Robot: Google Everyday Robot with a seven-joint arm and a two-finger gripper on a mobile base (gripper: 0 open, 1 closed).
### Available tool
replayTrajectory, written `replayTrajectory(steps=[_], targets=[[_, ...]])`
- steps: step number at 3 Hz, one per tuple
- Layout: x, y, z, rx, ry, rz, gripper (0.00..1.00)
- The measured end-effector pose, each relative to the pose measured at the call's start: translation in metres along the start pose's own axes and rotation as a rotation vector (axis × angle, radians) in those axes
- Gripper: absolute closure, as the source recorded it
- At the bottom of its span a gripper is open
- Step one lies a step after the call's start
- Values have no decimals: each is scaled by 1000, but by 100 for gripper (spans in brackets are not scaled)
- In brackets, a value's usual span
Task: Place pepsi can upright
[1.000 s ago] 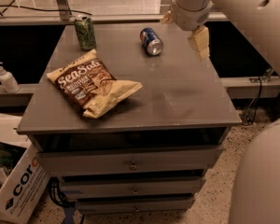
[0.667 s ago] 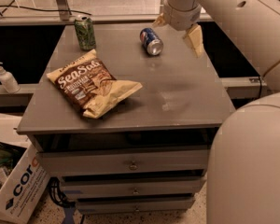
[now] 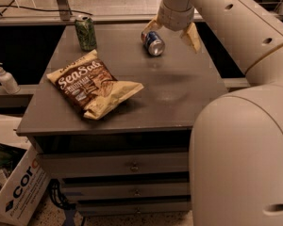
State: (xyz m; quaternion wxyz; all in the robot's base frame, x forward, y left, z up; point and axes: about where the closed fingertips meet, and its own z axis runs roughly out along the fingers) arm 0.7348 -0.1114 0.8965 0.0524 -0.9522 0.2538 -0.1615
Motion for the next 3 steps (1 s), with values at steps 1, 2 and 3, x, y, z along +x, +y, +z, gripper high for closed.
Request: replayTrajectory(steps=[1, 2, 3], targets=[[-1, -11, 4, 60, -29, -143, 0], [0, -13, 5, 68, -25, -187, 0], [0, -13, 5, 68, -25, -187, 0]])
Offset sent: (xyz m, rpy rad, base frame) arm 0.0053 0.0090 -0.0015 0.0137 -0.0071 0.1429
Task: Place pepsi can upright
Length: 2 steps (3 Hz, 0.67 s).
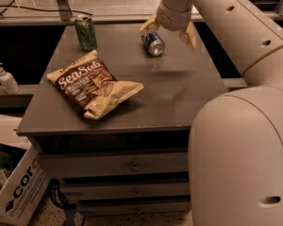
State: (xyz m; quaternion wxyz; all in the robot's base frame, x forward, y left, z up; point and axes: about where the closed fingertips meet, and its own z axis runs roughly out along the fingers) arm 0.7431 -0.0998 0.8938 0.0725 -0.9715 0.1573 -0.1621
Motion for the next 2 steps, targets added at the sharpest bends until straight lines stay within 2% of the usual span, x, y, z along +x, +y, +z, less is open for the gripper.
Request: replayTrajectory(steps=[1, 2], targets=[[5, -1, -3, 28, 42, -20, 0], [16, -5, -3, 68, 126, -63, 0]])
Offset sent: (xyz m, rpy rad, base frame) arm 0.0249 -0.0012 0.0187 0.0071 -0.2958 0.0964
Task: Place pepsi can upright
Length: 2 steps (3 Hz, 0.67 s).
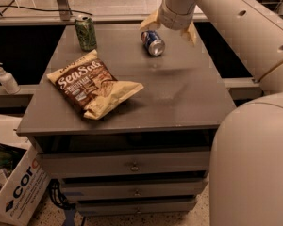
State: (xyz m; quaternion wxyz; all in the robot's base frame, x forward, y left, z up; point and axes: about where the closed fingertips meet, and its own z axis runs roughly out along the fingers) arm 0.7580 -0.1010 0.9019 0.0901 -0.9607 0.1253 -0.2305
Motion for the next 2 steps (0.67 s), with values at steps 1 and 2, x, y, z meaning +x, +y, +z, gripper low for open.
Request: replayTrajectory(steps=[1, 2], targets=[[16, -1, 7, 20, 78, -49, 0], [39, -1, 14, 16, 146, -97, 0]])
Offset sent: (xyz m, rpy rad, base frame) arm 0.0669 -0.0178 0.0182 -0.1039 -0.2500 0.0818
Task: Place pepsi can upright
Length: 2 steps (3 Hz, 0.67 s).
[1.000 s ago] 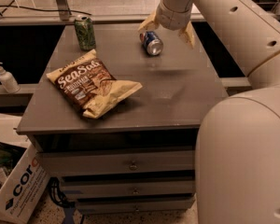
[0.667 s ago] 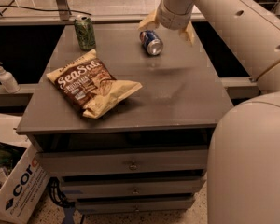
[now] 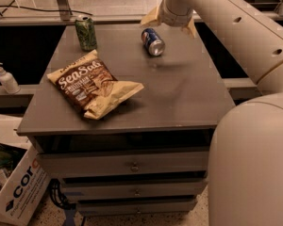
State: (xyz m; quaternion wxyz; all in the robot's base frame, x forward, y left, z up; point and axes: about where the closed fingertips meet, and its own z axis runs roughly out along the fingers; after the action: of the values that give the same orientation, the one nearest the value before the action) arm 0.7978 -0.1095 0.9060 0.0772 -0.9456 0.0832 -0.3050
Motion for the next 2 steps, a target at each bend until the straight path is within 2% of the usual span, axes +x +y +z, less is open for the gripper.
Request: replayTrajectory(steps=[2], targets=[[31, 5, 20, -2, 73, -69, 0]])
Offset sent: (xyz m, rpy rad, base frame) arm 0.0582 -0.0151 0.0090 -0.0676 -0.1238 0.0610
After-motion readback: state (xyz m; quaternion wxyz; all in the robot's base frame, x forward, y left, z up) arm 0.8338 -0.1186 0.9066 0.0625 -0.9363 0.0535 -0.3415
